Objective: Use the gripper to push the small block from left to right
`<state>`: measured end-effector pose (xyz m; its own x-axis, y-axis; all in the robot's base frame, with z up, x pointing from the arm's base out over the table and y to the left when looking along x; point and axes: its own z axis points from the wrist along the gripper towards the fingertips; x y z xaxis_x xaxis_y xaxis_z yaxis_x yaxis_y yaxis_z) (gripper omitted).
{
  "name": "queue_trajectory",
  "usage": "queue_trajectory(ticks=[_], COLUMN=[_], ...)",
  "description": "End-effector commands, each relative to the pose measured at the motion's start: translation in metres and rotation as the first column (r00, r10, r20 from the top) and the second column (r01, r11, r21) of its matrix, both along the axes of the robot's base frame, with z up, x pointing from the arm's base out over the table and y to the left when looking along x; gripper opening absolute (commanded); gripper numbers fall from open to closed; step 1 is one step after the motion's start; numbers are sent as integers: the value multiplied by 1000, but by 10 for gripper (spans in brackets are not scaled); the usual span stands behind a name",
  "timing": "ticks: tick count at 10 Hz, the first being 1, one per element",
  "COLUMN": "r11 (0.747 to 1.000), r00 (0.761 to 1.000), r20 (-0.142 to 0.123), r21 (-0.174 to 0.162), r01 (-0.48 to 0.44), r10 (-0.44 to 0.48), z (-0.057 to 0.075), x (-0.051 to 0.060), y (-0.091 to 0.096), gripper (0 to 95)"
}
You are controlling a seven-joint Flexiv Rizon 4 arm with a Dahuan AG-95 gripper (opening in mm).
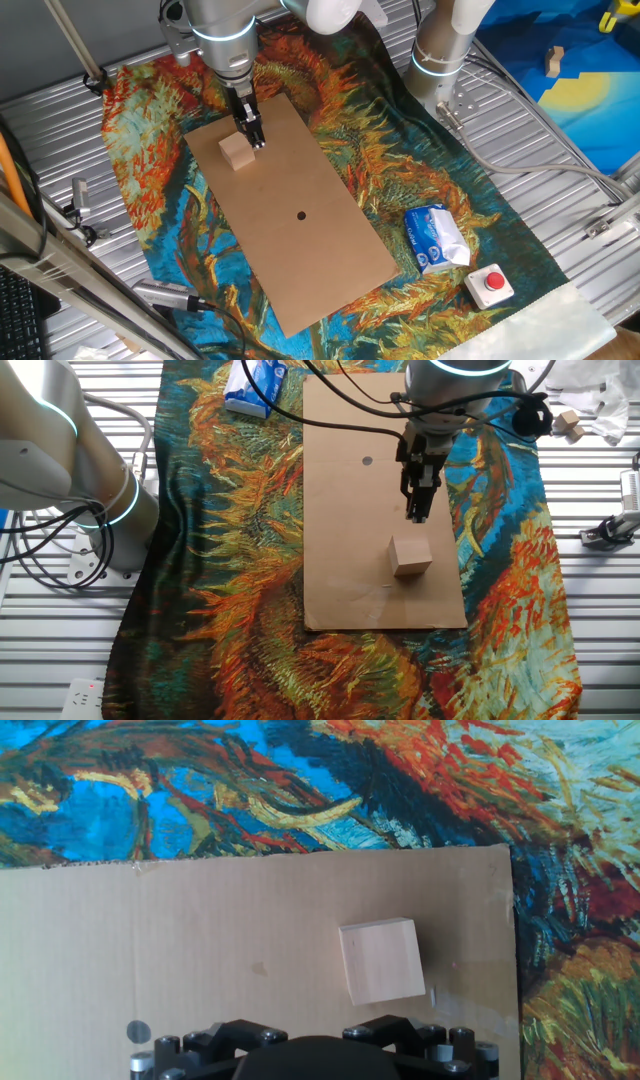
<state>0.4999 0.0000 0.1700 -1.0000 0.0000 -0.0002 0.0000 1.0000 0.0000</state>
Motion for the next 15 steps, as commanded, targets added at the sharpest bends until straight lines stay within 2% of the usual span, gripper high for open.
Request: queue_trajectory(ticks=[1,12,15], r11=[1000,1000,1000], r00=[999,1000,1000], r20=[31,30,9], r21=[24,23,20], r01=[4,4,20], r10=[-5,-5,-20], z=[0,0,0], x=[0,0,-1], y=[0,0,-2], gripper=[0,0,0])
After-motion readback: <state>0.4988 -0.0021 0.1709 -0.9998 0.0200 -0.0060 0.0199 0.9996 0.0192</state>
